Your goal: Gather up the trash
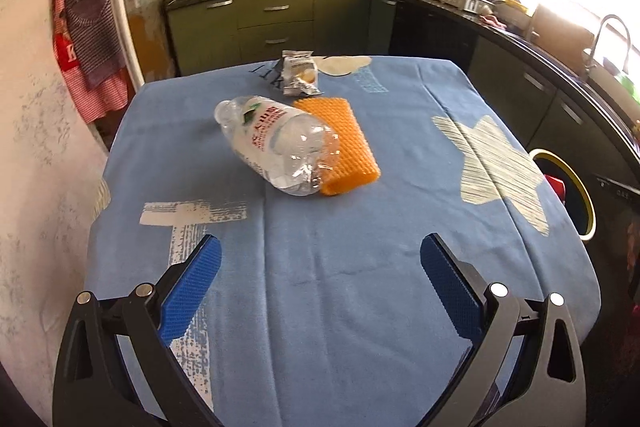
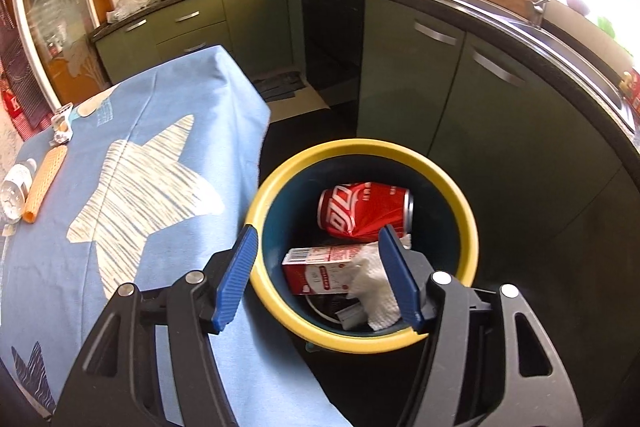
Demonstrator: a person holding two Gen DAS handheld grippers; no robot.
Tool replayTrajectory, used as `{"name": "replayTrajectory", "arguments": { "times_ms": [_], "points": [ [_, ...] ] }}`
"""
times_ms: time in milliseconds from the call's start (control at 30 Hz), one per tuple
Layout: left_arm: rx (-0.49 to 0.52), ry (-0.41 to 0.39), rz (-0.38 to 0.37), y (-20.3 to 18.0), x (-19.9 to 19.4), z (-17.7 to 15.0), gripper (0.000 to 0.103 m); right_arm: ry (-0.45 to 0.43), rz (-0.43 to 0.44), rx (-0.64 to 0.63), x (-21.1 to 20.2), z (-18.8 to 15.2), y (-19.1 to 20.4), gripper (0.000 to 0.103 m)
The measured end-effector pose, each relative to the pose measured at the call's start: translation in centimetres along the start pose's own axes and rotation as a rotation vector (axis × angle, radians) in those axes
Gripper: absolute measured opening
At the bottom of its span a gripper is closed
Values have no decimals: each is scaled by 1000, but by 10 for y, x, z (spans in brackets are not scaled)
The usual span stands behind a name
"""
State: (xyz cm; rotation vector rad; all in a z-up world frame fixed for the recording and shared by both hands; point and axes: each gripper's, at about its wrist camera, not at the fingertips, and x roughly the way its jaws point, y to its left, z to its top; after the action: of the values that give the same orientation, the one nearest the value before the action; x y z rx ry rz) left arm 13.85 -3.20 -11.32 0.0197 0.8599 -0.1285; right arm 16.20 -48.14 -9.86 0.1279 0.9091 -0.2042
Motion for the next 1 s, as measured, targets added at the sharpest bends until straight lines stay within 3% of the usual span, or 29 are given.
{"name": "replayTrajectory", "arguments": {
  "times_ms": [300, 500, 733, 1000],
  "points": [
    [-128, 8, 118, 20, 10, 46, 98, 24, 61, -23, 19, -2, 10, 60],
    [-197, 8, 123, 24, 11, 90, 98, 37, 103, -29, 30, -4, 12, 60],
    [-340, 119, 155, 47, 55, 121, 98, 27, 159, -43, 33, -1, 18, 60],
    [-411, 236, 161, 62, 108, 117, 98, 26, 200, -75, 34, 2, 33, 63]
  ]
}}
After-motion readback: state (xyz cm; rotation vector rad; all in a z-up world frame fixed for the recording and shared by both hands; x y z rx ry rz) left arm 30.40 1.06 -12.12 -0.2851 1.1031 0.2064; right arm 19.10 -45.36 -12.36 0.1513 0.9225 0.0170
